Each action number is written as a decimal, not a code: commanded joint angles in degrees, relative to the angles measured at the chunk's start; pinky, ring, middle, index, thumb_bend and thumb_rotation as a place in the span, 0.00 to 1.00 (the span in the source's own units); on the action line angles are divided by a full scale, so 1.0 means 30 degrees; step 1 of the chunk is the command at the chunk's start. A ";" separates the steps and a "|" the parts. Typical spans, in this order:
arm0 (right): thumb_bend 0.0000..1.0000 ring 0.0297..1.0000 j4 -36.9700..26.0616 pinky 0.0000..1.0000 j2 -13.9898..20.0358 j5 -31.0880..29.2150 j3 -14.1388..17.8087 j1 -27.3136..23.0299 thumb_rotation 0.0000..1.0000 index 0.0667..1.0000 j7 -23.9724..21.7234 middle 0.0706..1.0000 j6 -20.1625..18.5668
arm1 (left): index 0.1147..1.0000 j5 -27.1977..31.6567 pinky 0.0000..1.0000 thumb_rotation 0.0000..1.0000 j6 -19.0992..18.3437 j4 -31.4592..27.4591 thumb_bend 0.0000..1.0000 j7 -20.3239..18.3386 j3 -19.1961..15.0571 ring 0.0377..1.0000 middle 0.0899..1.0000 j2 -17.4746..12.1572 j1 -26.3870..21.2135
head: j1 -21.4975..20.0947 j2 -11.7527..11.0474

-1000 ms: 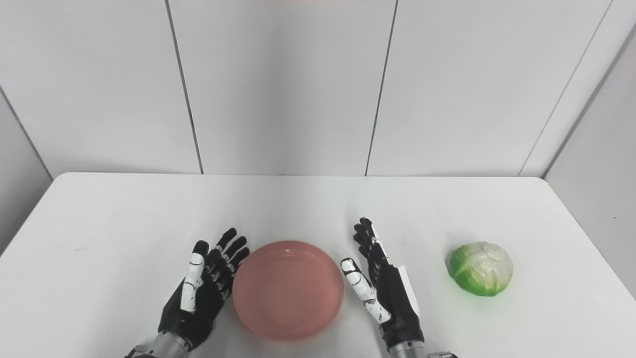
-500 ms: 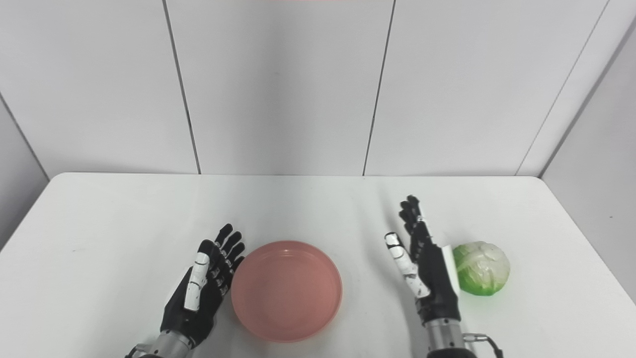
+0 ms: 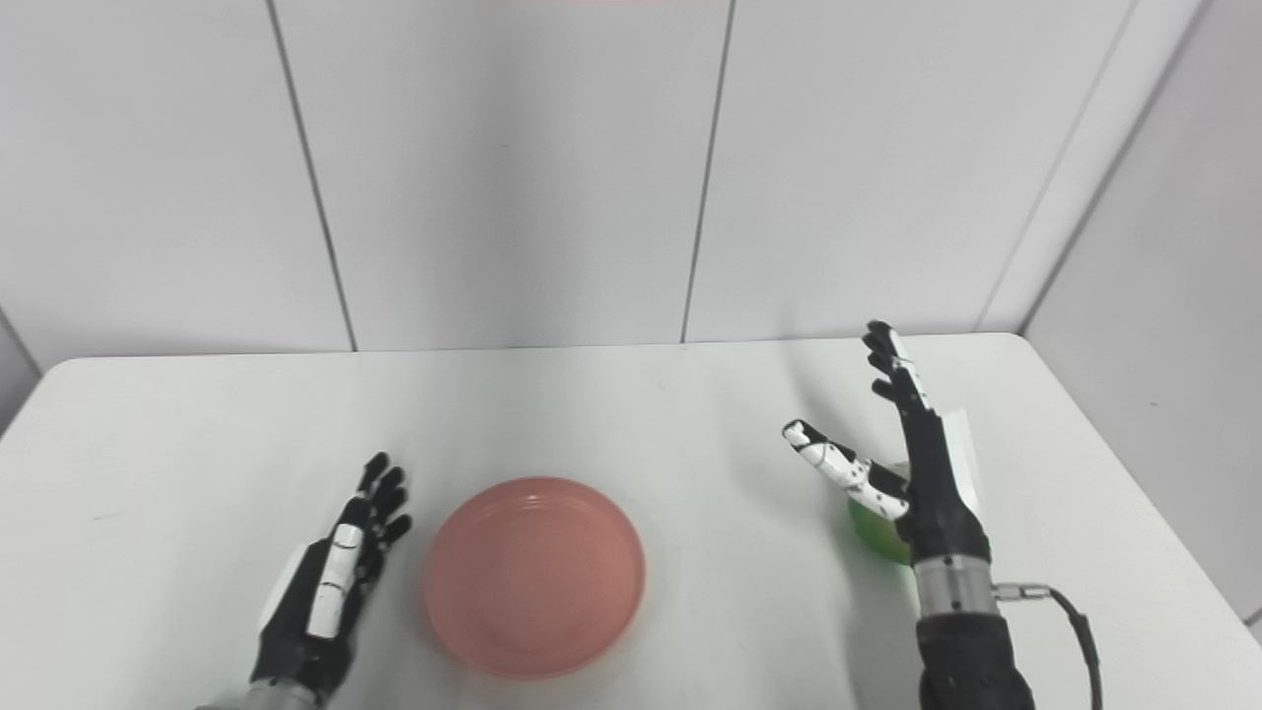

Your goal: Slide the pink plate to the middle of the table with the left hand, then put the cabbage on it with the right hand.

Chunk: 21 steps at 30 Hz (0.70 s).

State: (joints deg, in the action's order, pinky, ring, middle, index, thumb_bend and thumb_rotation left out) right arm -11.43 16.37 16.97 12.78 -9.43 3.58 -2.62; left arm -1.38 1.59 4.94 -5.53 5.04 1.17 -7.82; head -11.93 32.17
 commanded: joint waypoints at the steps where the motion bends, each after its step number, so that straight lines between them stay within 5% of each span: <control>1: 0.88 0.91 -0.1198 0.89 0.0930 0.0852 0.0307 -0.0403 0.65 0.91 -0.0342 0.90 -0.2300 | 1.00 -0.0323 1.00 0.98 0.1087 -0.0400 0.78 0.0516 -0.0202 1.00 1.00 -0.0013 -0.0253 | -0.0533 0.0036; 5: 0.88 0.96 -0.2337 0.94 0.2119 0.1339 0.0128 -0.0458 0.57 0.93 -0.1908 0.95 -0.5848 | 1.00 0.0018 1.00 0.96 0.0976 -0.0359 0.80 0.0180 -0.0284 1.00 1.00 -0.0349 -0.0142 | -0.1694 0.0025; 9: 0.94 0.95 -0.2729 0.89 0.2849 0.2453 -0.0032 -0.0679 0.55 0.93 -0.2268 0.95 -0.7669 | 1.00 0.0650 1.00 0.98 0.1000 -0.0221 0.78 -0.0404 -0.0447 1.00 1.00 -0.0943 -0.0160 | -0.3299 -0.0015; 13: 0.97 0.96 -0.2229 0.92 0.3152 0.4655 -0.0479 -0.0946 0.41 0.94 -0.2734 0.92 -0.8091 | 1.00 0.1715 1.00 0.98 0.1109 0.0120 0.77 -0.1016 -0.0779 1.00 1.00 -0.1257 -0.0343 | -0.4343 -0.0259; 21: 1.00 0.97 -0.1907 0.99 0.2795 0.7582 -0.2108 -0.1168 0.35 0.94 -0.3929 0.95 -0.8093 | 1.00 0.3290 1.00 0.96 0.2386 0.1298 0.74 -0.2177 -0.1592 1.00 1.00 -0.2100 -0.0552 | -0.5756 -0.0260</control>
State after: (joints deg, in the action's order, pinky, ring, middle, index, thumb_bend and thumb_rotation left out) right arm -16.63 23.86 37.80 6.83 -11.09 -8.10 -27.19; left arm 7.50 6.17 8.72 -11.33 1.21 -3.95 -8.42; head -28.83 31.38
